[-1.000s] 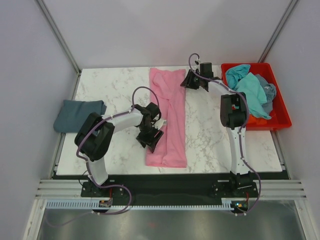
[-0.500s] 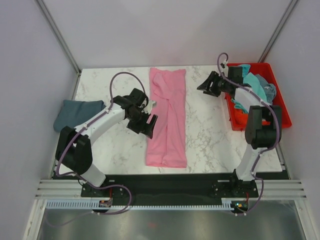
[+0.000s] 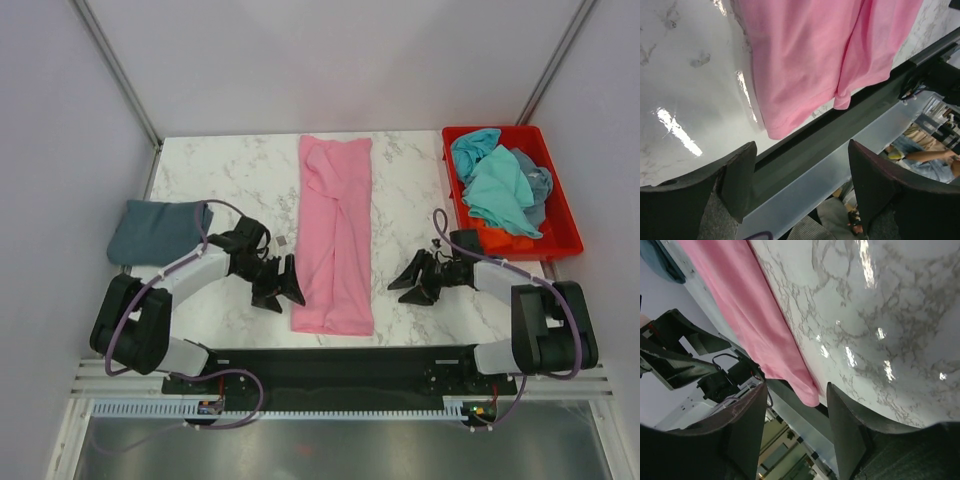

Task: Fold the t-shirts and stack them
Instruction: Fold the tshirt

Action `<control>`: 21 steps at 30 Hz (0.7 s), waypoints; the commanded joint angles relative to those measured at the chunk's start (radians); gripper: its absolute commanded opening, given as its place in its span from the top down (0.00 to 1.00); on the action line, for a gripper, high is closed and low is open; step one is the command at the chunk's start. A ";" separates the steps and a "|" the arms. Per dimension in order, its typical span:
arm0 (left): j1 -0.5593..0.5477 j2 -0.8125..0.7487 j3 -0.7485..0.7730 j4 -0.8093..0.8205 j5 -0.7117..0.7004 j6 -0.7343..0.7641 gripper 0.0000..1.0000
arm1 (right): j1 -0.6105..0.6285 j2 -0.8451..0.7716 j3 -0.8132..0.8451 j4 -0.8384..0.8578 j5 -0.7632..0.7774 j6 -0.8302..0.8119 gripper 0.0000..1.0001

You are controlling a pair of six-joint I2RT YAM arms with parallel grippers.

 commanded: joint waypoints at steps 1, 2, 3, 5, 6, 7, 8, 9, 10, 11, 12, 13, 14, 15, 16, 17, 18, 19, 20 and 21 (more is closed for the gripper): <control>0.007 -0.025 -0.063 0.152 0.086 -0.133 0.19 | 0.070 -0.053 -0.021 -0.015 0.026 -0.014 0.41; 0.009 -0.021 -0.077 0.188 0.087 -0.142 0.20 | 0.093 -0.054 -0.024 -0.020 0.058 -0.011 0.41; 0.007 -0.015 -0.097 0.200 0.084 -0.151 0.20 | 0.118 -0.043 -0.028 -0.026 0.070 -0.011 0.41; 0.007 -0.007 -0.111 0.223 0.077 -0.162 0.21 | 0.175 -0.019 -0.028 -0.044 0.096 -0.016 0.42; 0.007 0.001 -0.118 0.235 0.080 -0.167 0.21 | 0.189 0.012 -0.024 -0.050 0.099 -0.016 0.43; 0.007 0.004 -0.120 0.237 0.077 -0.168 0.21 | 0.212 0.032 -0.022 -0.052 0.101 -0.016 0.43; 0.007 0.007 -0.118 0.237 0.074 -0.167 0.22 | 0.218 0.050 -0.021 -0.052 0.101 -0.011 0.43; 0.007 0.010 -0.114 0.232 0.071 -0.165 0.23 | 0.227 0.082 -0.022 -0.052 0.103 -0.006 0.44; 0.007 0.019 -0.109 0.231 0.071 -0.165 0.23 | 0.242 0.092 -0.022 -0.052 0.104 -0.005 0.44; 0.009 0.024 -0.109 0.231 0.069 -0.165 0.23 | 0.252 0.099 -0.024 -0.052 0.107 -0.003 0.44; 0.009 0.028 -0.105 0.231 0.066 -0.170 0.23 | 0.261 0.108 -0.027 -0.052 0.110 0.001 0.45; 0.007 0.044 -0.101 0.232 0.066 -0.170 0.23 | 0.272 0.110 -0.031 -0.044 0.110 0.013 0.44; 0.007 0.053 -0.098 0.235 0.067 -0.167 0.24 | 0.276 0.112 -0.036 -0.035 0.110 0.020 0.45; 0.007 0.062 -0.098 0.239 0.070 -0.168 0.24 | 0.279 0.113 -0.039 -0.023 0.110 0.024 0.45; 0.007 0.071 -0.098 0.240 0.072 -0.168 0.25 | 0.287 0.115 -0.041 -0.018 0.119 0.030 0.45; 0.009 0.088 -0.098 0.240 0.075 -0.170 0.26 | 0.290 0.116 -0.041 -0.011 0.118 0.035 0.45; 0.009 0.093 -0.098 0.242 0.075 -0.171 0.27 | 0.292 0.125 -0.038 -0.003 0.115 0.038 0.46; 0.009 0.099 -0.100 0.240 0.072 -0.173 0.28 | 0.295 0.128 -0.035 -0.001 0.112 0.038 0.46; 0.009 0.102 -0.100 0.242 0.072 -0.174 0.28 | 0.296 0.132 -0.032 -0.001 0.112 0.038 0.46; 0.007 0.104 -0.108 0.242 0.069 -0.182 0.28 | 0.299 0.142 -0.031 0.006 0.110 0.043 0.46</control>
